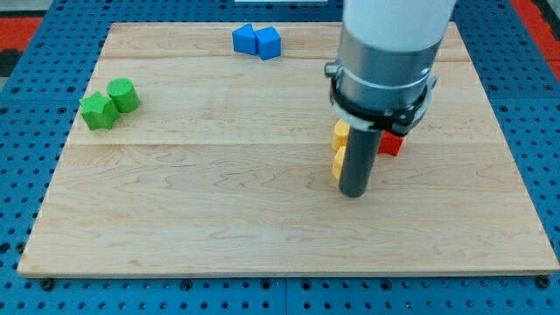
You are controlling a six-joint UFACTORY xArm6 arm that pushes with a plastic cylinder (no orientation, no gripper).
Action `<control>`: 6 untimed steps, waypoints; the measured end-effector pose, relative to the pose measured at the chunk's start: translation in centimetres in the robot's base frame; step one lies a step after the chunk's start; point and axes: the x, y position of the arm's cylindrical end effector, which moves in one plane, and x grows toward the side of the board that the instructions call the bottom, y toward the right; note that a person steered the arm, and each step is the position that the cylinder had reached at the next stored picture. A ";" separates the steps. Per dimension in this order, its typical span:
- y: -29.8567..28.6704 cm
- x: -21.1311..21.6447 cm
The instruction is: Move your arm towards the bottom center
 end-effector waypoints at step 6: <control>-2.7 2.4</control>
